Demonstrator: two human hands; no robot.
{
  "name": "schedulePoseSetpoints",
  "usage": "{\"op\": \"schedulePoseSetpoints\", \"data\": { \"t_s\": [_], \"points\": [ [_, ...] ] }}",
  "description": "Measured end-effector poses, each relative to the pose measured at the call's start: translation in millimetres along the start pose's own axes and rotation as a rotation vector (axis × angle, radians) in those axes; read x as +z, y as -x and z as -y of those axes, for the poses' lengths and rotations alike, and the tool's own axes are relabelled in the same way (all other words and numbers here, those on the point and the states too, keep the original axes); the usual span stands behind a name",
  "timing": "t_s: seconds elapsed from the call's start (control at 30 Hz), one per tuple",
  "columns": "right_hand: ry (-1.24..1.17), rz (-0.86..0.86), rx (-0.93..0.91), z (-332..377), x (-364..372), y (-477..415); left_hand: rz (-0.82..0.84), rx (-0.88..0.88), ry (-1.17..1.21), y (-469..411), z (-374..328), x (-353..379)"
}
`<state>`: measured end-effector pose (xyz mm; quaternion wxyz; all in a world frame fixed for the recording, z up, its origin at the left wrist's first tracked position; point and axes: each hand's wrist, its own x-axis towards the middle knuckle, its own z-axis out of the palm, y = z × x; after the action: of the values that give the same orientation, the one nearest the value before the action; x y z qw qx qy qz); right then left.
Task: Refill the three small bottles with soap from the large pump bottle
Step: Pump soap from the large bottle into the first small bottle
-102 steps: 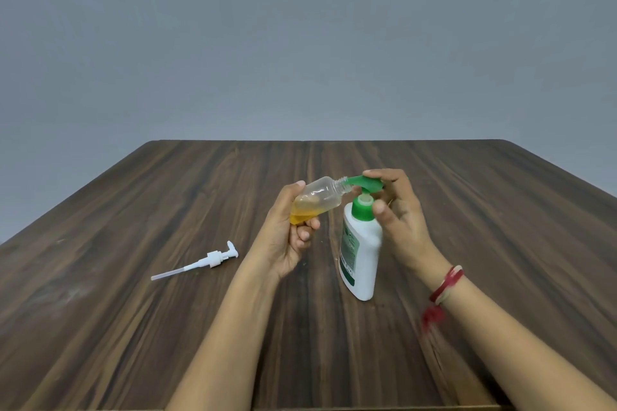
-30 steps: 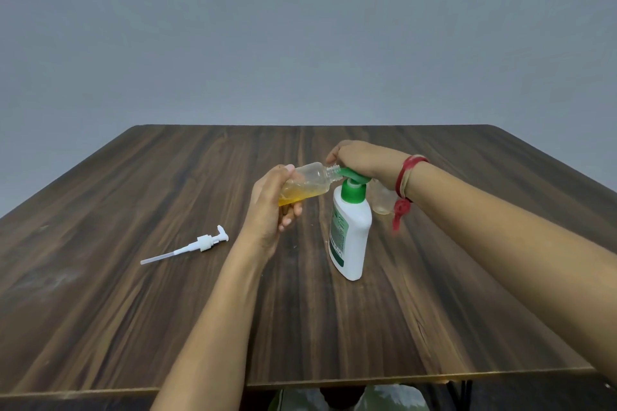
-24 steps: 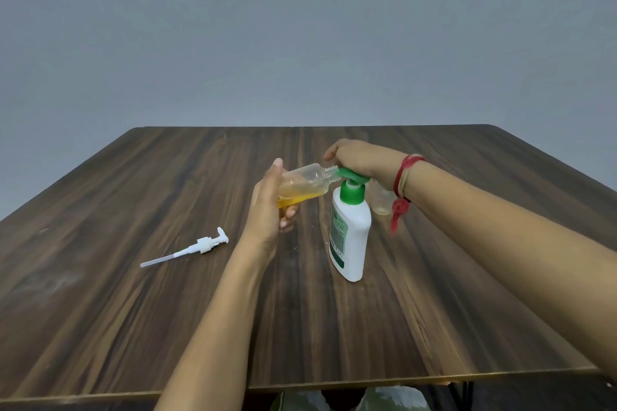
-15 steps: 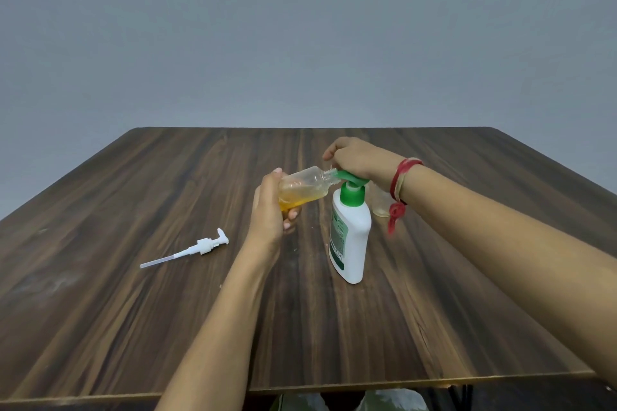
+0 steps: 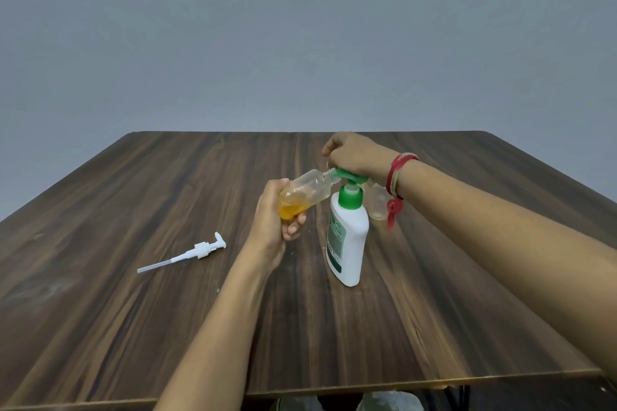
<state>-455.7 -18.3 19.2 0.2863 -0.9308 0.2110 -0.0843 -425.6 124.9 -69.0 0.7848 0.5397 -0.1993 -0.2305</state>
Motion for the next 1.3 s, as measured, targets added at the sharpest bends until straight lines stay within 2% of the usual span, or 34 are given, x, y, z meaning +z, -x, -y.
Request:
{"op": "schedulePoseSetpoints", "data": {
  "t_s": [0.13, 0.27, 0.4, 0.53, 0.67, 0.83, 0.97, 1.1, 1.3],
  "points": [
    [0.003, 0.062, 0.013, -0.6, 6.0, 0.3, -0.035, -0.006, -0.012, -0.6, -0.8, -1.8],
    [-0.033, -0.013, -0.004, -1.5, 0.8, -0.4, -0.022, -0.003, 0.002, -0.7, -0.6, -0.9],
    [0.001, 0.068, -0.009, -2.7, 5.7, 2.3, -0.053, 0.022, -0.061, -0.7, -0.3, -1.4],
    [0.001, 0.013, -0.009, -1.4, -0.2, -1.1, -0.010, 0.040, -0.080, -0.8, 0.4, 0.4],
    [0.019, 0.078, -0.016, -1.2, 6.3, 2.3, -0.037, 0.044, -0.078, -2.5, 1.0, -2.9],
    [0.011, -0.008, -0.020, -1.4, 0.4, -1.1, -0.012, 0.055, -0.077, -1.8, 0.9, -1.2],
    [0.034, 0.095, -0.022, -1.5, 4.8, 1.4, -0.049, 0.038, -0.072, -4.0, 1.8, -3.5],
    [0.021, 0.018, 0.006, -1.2, 0.2, -2.1, -0.032, 0.018, -0.067, -3.5, 2.9, -1.2],
    [0.005, 0.055, 0.013, 0.6, 2.6, 1.7, -0.046, 0.028, -0.048, -3.9, 3.8, -3.3]
  ]
}}
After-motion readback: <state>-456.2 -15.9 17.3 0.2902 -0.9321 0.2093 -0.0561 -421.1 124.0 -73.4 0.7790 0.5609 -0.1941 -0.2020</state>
